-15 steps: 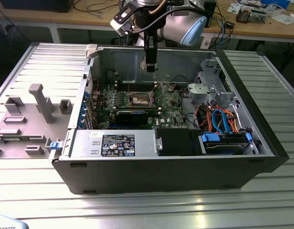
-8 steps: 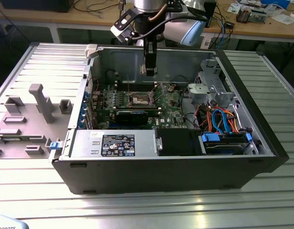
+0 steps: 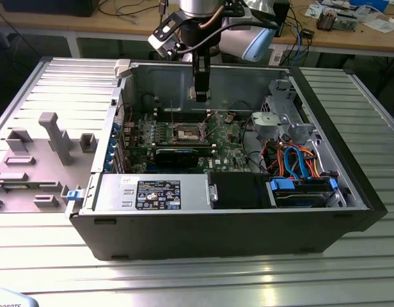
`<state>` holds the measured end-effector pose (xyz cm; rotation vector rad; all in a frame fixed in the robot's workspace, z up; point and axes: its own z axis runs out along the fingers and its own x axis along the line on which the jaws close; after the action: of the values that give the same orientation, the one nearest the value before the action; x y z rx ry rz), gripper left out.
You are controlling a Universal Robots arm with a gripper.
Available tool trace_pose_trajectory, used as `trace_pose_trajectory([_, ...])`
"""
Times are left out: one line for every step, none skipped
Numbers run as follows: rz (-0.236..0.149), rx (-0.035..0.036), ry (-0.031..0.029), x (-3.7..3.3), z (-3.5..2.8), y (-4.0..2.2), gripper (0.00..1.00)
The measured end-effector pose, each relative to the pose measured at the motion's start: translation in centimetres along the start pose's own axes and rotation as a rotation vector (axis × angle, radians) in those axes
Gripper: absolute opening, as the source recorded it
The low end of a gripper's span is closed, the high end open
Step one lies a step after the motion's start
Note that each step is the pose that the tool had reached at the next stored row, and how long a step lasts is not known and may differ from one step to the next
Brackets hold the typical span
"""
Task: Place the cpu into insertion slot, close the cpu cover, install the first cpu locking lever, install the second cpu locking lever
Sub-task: 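Place the cpu into insertion slot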
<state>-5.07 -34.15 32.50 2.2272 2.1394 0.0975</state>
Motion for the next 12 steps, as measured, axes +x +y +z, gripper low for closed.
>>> trace_pose_trajectory([0.000,0.0000,0.0001,0.00,0.01,0.00,0.54])
trace_pose_trajectory([0.000,0.0000,0.0001,0.00,0.01,0.00,0.54])
trace_pose_trajectory([0.000,0.0001,0.0000,0.00,0.01,0.00,0.54])
trace_pose_trajectory([0.000,-0.0001,0.0002,0.00,0.02,0.00,0.54])
trace_pose_trajectory([0.000,-0.0001,0.0004,0.02,0.09,0.00,0.54])
trace_pose_trajectory([0.000,0.0000,-0.0004,0.04,0.17,-0.01,0.54])
trace_pose_trajectory([0.000,-0.0002,-0.0004,0.05,0.28,-0.02,0.54])
trace_pose_trajectory([0.000,-0.0002,-0.0007,0.05,0.37,-0.03,0.54])
trace_pose_trajectory([0.000,-0.0001,-0.0013,0.08,0.61,-0.05,0.54])
trace_pose_trajectory([0.000,-0.0002,-0.0013,0.09,0.72,-0.06,0.54])
trace_pose_trajectory([0.000,-0.0001,-0.0016,0.09,0.84,-0.07,0.54])
trace_pose_trajectory([0.000,-0.0001,-0.0017,0.10,0.96,-0.08,0.54])
